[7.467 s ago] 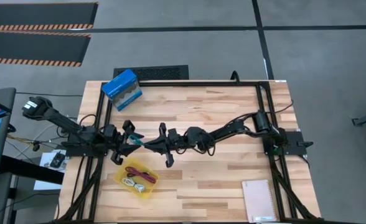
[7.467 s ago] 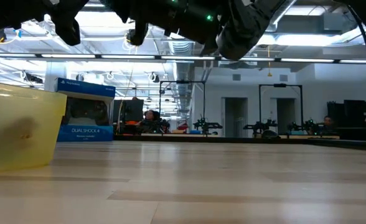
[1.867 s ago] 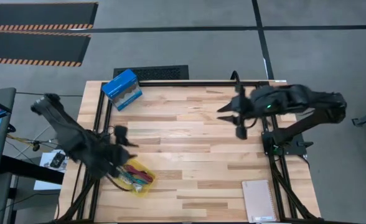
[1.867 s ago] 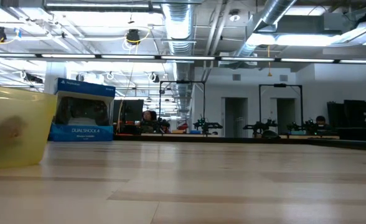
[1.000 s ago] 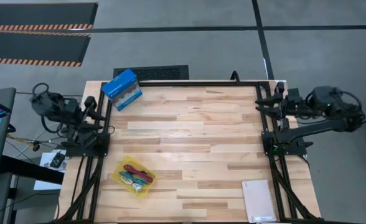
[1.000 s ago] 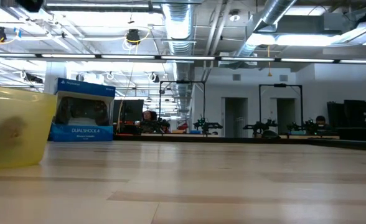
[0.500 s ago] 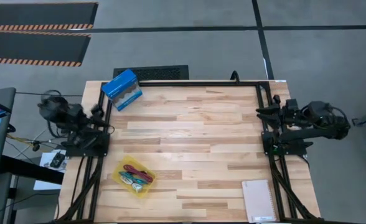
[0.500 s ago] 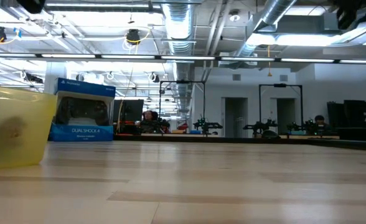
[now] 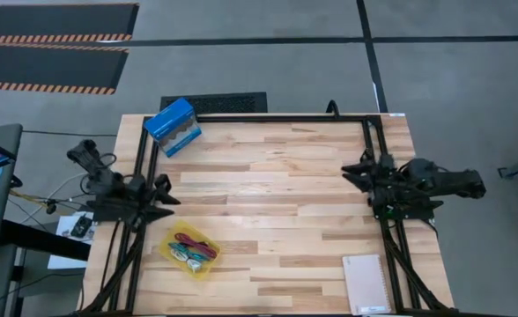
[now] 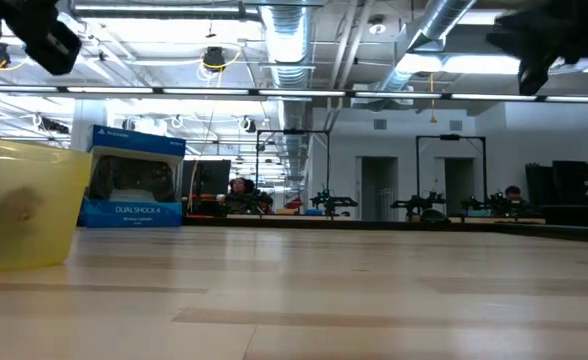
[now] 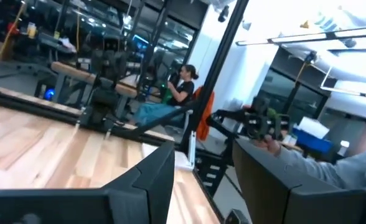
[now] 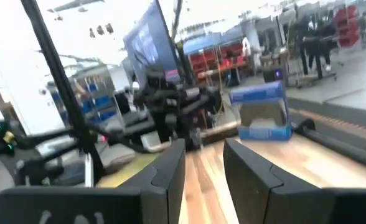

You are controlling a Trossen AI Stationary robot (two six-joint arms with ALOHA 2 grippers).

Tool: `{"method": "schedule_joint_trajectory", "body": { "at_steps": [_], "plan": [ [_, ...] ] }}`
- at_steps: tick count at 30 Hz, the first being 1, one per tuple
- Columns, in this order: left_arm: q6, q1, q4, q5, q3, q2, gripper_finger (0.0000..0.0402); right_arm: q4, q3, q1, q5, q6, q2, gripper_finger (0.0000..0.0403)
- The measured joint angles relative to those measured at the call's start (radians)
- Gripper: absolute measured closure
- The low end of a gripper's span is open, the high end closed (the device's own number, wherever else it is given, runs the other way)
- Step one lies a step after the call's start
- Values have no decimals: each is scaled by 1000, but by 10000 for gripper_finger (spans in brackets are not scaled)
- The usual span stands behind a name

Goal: Pick and place USB-C Cables
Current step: Return to Home Position

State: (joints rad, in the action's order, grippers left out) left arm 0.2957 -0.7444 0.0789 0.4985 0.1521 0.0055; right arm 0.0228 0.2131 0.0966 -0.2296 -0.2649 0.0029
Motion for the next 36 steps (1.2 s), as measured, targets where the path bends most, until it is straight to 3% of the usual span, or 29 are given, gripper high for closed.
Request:
{"method": "schedule_joint_trajectory", "body": {
  "at_steps": [9, 23, 36],
  "plan": [
    [10, 0, 53, -8, -106, -2, 249, -231, -205, 0, 46, -23, 0, 268],
    [-51, 0, 25, -15, -142, -1, 249, -187, -205, -1, 46, 101, 1, 267],
    [-63, 0, 10, 4, -143, -1, 249, -84, -207, -1, 46, 108, 2, 267]
  ]
}}
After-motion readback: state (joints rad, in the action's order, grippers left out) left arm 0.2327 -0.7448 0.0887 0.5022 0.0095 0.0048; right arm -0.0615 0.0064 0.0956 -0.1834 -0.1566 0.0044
